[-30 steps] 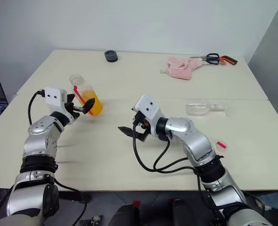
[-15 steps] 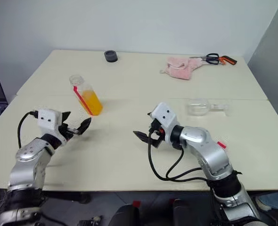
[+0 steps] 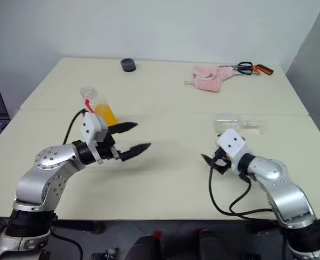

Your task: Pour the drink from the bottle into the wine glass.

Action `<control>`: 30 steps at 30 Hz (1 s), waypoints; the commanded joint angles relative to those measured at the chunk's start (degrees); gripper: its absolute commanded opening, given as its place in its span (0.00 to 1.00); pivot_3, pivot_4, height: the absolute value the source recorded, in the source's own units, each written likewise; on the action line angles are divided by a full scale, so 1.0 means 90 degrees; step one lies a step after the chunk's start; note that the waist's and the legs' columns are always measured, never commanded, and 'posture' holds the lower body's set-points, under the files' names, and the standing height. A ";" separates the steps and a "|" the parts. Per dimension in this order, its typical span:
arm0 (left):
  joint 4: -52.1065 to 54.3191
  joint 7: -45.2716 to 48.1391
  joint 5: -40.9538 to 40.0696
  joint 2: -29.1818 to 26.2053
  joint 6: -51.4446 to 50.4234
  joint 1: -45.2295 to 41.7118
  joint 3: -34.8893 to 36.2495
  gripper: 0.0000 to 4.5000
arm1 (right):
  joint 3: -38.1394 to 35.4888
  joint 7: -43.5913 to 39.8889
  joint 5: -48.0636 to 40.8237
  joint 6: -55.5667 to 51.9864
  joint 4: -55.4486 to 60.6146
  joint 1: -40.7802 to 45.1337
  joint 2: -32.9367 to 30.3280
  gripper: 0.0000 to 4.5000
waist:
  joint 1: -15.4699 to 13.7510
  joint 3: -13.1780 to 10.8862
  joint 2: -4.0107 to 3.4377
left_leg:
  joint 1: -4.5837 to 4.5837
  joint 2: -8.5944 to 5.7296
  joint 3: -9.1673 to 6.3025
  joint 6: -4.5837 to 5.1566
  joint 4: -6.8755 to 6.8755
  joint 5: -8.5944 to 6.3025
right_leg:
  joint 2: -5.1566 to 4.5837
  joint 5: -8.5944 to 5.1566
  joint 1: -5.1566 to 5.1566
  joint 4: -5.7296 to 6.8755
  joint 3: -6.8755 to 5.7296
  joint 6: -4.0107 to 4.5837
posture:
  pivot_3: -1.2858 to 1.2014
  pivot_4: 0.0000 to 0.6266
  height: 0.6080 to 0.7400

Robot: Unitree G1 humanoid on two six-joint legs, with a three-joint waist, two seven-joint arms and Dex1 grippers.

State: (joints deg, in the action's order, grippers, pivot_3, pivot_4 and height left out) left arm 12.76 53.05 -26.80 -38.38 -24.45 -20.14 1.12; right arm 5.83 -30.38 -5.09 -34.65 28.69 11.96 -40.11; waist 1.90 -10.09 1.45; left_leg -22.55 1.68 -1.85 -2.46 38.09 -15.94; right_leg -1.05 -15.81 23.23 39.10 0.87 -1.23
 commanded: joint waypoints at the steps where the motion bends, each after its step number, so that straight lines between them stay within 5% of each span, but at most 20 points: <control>1: -0.0028 0.0537 0.0136 -0.0226 0.0287 -0.0253 -0.0215 1.00 | 0.0238 0.0550 0.1361 0.1178 -0.0337 -0.0065 -0.0473 1.00 | 0.0001 0.0000 0.0000 | -0.0001 0.0000 0.0003 0.0000 0.0000 0.0000 | 0.0001 0.0000 0.0001 0.0000 0.0001 0.0000 | 0.52 0.24 1.00; 4: -0.0228 0.0828 0.0099 -0.0228 0.0310 -0.0440 -0.0309 1.00 | 0.0755 0.1126 0.2776 0.1787 -0.1082 0.0111 -0.0872 1.00 | -0.0012 0.0000 0.0000 | 0.0001 -0.0001 0.0017 0.0000 0.0000 0.0000 | -0.0002 0.0000 0.0002 -0.0003 0.0006 -0.0001 | 0.52 0.24 1.00; 12: -0.0443 0.1615 -0.0014 -0.0223 0.0333 -0.0717 -0.0490 1.00 | 0.1555 0.2584 0.4863 0.2787 -0.3837 0.1372 -0.0561 1.00 | -0.0007 -0.0001 0.0000 | -0.0001 0.0000 0.0034 -0.0001 0.0001 0.0001 | -0.0002 0.0000 0.0008 -0.0003 0.0017 0.0000 | 0.52 0.24 1.00; 30: -0.0631 0.1755 0.0070 -0.0189 0.0539 -0.0726 -0.0392 1.00 | 0.2068 0.4067 0.5791 0.3888 -0.7769 0.3192 0.0263 1.00 | 0.0009 0.0000 0.0000 | -0.0003 -0.0001 0.0042 -0.0002 0.0001 0.0001 | -0.0009 0.0001 0.0010 -0.0005 0.0023 0.0001 | 0.52 0.24 1.00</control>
State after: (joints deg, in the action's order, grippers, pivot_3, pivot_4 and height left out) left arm 6.36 68.88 -26.15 -40.01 -20.76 -26.17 -3.59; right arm 24.09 4.46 46.13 -0.35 -39.57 39.39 -37.69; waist 1.98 -10.09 1.45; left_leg -22.57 1.67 -1.48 -2.48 38.10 -15.93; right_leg -1.13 -15.80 23.31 39.07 1.07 -1.22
